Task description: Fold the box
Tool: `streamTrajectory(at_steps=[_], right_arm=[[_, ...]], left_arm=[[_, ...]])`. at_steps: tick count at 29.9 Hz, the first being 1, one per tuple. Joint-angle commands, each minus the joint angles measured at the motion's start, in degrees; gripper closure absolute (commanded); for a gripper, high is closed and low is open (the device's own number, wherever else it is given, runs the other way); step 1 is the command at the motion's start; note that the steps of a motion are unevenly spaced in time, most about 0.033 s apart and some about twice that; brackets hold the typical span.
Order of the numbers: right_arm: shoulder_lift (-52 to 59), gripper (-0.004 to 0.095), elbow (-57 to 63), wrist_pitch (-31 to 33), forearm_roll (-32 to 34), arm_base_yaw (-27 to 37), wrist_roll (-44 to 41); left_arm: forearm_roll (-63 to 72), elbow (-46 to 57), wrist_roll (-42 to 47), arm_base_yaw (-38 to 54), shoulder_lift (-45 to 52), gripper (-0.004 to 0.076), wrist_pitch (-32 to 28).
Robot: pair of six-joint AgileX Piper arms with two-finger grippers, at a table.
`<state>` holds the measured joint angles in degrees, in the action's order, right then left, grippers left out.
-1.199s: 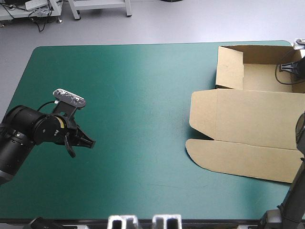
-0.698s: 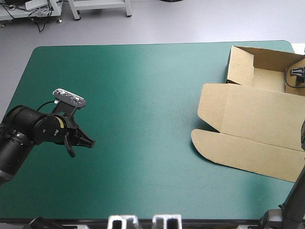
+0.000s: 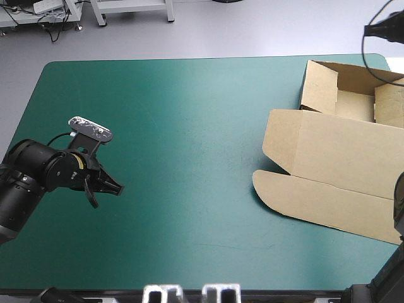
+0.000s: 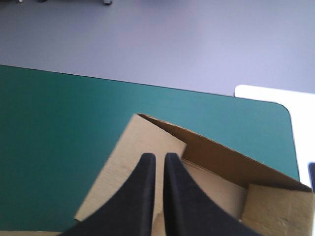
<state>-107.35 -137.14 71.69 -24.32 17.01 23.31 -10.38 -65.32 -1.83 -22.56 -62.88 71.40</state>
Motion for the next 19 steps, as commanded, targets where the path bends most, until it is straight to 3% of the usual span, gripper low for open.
streamTrajectory(at_steps=[1, 5, 11, 14, 19], right_arm=[[4.88, 0.0926, -1.63, -0.11, 2.95, -6.21, 1.10], [6.10, 0.0926, 0.66, -0.10, 7.79, -14.13, -1.04], [10.49, 0.0926, 15.18, -0.10, 15.89, -23.44, -0.30], [14.17, 0.0926, 25.45, -0.10, 18.58, -25.24, -1.24], [21.94, 0.0925, 41.46, -0.24, 16.50, -25.37, -1.26]], left_arm=[[-0.36, -1.17, 0.83, -0.02, 1.02, 0.0733, -1.22], [-0.09, -1.17, 1.14, -0.02, 1.02, 0.0733, -1.85], [0.04, -1.17, 1.14, -0.02, 1.02, 0.0733, -2.64], [0.04, -1.17, 1.14, -0.02, 1.02, 0.0733, -2.69], [0.04, -1.17, 1.14, -0.02, 1.02, 0.0733, -3.16]])
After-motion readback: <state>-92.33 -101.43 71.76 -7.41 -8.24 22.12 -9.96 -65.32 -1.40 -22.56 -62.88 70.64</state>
